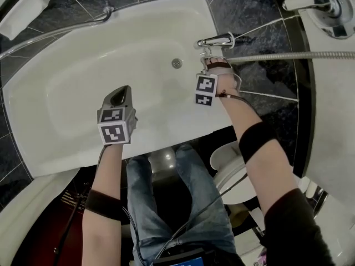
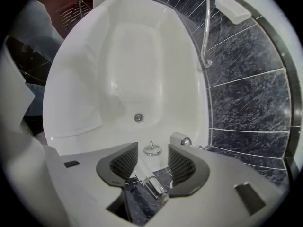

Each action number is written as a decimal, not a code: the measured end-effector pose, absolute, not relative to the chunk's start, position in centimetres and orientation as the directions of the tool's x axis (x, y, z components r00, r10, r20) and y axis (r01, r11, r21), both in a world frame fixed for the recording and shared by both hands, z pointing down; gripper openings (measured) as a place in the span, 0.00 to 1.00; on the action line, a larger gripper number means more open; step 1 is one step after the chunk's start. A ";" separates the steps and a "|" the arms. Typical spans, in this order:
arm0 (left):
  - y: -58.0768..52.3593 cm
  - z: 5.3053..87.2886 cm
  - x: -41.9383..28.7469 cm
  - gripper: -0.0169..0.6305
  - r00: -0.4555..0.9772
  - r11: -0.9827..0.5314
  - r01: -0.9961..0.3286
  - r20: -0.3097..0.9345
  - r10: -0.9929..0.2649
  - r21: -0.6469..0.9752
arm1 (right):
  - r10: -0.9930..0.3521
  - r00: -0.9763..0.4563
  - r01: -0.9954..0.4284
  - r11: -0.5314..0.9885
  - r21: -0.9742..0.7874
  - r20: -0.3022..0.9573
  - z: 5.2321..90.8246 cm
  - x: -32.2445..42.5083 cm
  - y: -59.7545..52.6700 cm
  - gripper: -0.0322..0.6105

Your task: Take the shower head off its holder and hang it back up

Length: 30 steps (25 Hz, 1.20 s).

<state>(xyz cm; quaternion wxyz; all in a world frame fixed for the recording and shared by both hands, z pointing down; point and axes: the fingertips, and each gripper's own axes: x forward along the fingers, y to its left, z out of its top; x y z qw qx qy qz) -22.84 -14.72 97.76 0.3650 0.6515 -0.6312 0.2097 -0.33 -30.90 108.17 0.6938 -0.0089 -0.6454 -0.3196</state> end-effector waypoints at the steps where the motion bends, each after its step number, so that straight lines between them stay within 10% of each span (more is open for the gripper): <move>1: -14.5 96.9 -22.9 0.03 0.113 0.065 -0.976 0.734 -0.669 0.210 | -0.442 -0.063 0.444 0.791 0.422 0.895 107.0 -0.8 -30.5 0.31; 7: -12.8 89.6 -23.3 0.03 0.095 0.062 -0.980 0.722 -0.685 0.188 | -0.444 -0.169 0.244 0.847 0.473 0.880 98.5 -3.3 -27.9 0.09; 21: -8.3 68.2 -26.1 0.03 0.007 0.082 -0.990 0.622 -0.783 0.114 | -0.430 -0.423 -0.542 0.825 0.158 0.798 76.4 -3.7 -21.1 0.08; 30: -5.0 59.8 -28.8 0.03 -0.073 0.139 -0.987 0.552 -0.831 0.079 | -0.490 -0.547 -0.646 0.763 0.031 0.679 64.5 -3.7 -19.6 0.08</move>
